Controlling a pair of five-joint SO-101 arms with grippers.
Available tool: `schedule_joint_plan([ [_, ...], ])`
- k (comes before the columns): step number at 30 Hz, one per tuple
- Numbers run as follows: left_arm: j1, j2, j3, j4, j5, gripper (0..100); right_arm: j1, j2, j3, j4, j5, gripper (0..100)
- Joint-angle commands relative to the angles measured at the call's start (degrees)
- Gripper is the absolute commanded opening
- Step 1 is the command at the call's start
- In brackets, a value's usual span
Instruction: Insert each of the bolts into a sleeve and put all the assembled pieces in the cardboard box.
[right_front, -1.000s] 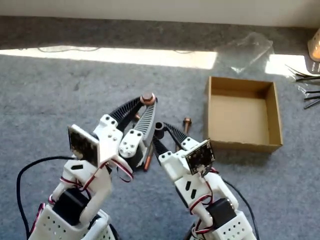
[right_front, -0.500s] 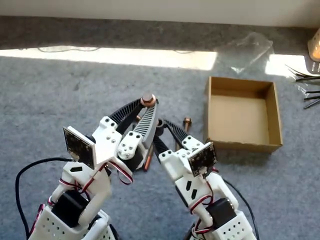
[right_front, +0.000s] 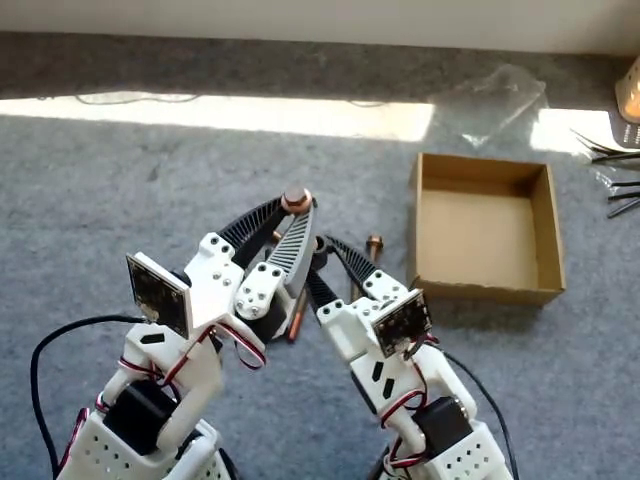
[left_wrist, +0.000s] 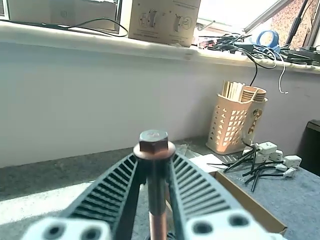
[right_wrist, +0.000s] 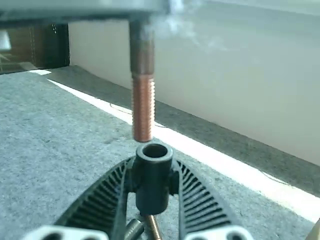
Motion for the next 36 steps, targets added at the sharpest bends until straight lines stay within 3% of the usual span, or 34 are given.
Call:
schedule_joint_plan([
  [1,0.75,-0.84,-0.48,-1.23,1.14,1,-1.36,0.13,5.67,-1.98,2.64,0.4],
  [6,0.84,-0.84,1.27,-1.32,1.14,1,-1.89,-0.31,5.67,1.98,2.64,0.4],
  [32,0.75,-0.92,3.21,-1.05,-1.41,1,-1.8,-0.31,5.67,2.07,2.64,0.5],
  [36,0.75,-1.1,3.21,2.81,-1.32,1,-1.8,-0.31,5.67,2.07,2.64,0.5],
])
